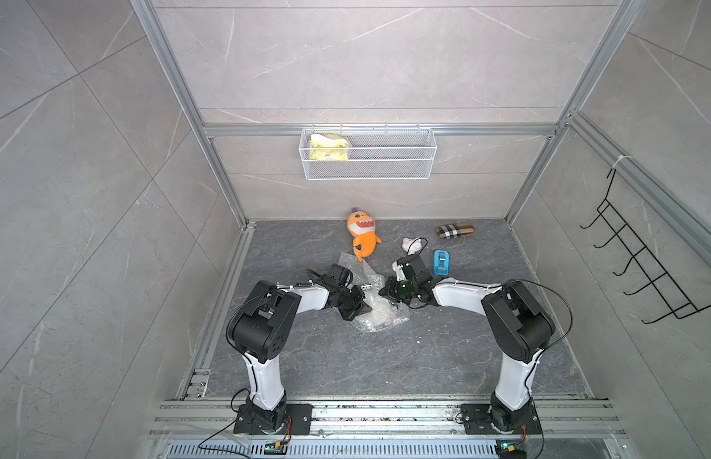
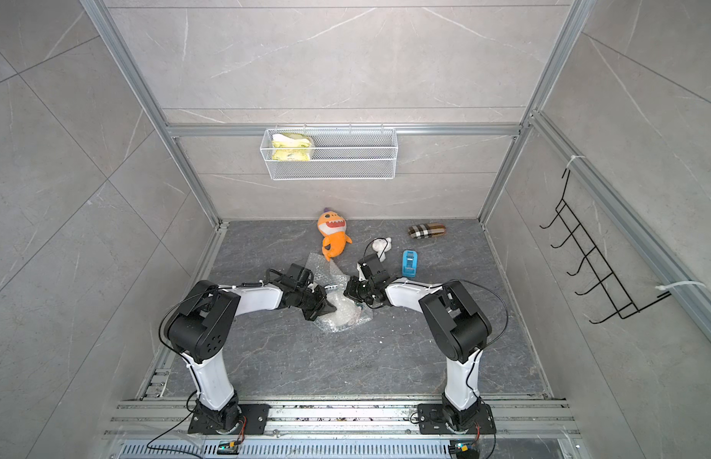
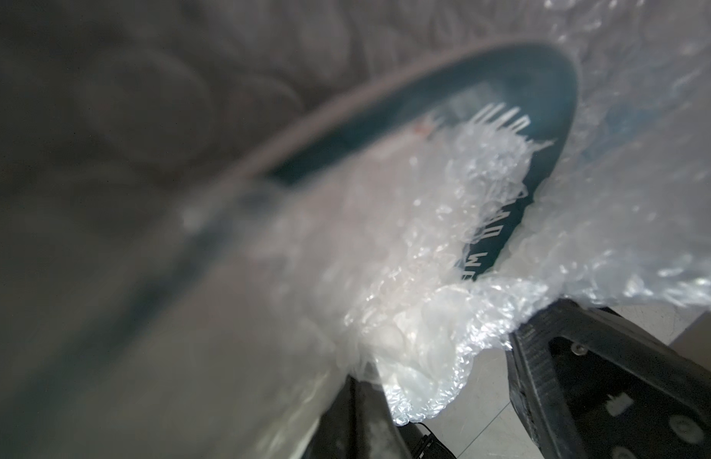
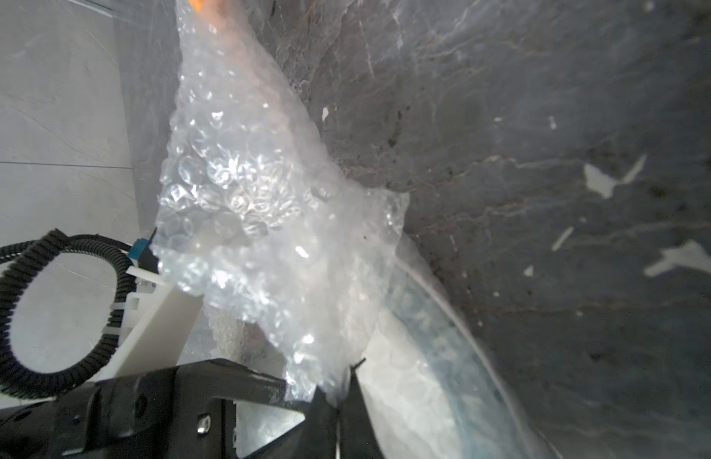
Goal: Wrap dinner plates in bubble wrap
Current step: Wrap the plate in the bubble wrap.
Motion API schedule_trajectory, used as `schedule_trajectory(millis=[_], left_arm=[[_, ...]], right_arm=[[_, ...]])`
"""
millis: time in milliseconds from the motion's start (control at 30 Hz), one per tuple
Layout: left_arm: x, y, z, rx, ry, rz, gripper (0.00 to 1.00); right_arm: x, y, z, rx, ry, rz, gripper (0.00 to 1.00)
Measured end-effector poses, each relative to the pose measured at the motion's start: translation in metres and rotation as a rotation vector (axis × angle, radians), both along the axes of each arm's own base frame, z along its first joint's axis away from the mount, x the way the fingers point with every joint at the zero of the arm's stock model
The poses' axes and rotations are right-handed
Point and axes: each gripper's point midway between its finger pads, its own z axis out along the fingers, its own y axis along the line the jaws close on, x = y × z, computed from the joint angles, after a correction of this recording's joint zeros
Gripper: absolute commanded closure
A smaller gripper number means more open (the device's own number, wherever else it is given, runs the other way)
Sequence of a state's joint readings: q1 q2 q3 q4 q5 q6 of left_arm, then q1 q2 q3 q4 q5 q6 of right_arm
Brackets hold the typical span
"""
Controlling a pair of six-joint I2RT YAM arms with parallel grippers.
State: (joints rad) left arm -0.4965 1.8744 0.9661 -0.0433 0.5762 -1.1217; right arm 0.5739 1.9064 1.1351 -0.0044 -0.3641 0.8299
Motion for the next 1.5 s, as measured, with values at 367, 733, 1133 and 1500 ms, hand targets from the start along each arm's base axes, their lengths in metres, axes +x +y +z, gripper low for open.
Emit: schedule_trajectory(millis=[367, 733, 1133, 1500], left_arm=[[0.005, 0.0, 0.0, -0.01, -0.016, 0.005, 1.0], [0.003, 0.003, -0.001, -0.019, -0.011, 0.011, 1.0], [0.002, 0.009, -0.001, -0.061, -0.018, 0.026, 1.0], [-0.002, 0.038, 0.006, -0.077, 0.078, 0.093, 1.0]], right_arm=[[0.01, 0.026, 0.003, -0.08, -0.019, 0.05, 0.95], [-0.01, 0.055, -0.01, 0.01, -0.008, 0.062, 0.59], [-0.022, 0.053, -0.01, 0.059, -0.027, 0.045, 0.69], [-0.046, 0.069, -0.015, 0.05, -0.014, 0.118, 0.75]])
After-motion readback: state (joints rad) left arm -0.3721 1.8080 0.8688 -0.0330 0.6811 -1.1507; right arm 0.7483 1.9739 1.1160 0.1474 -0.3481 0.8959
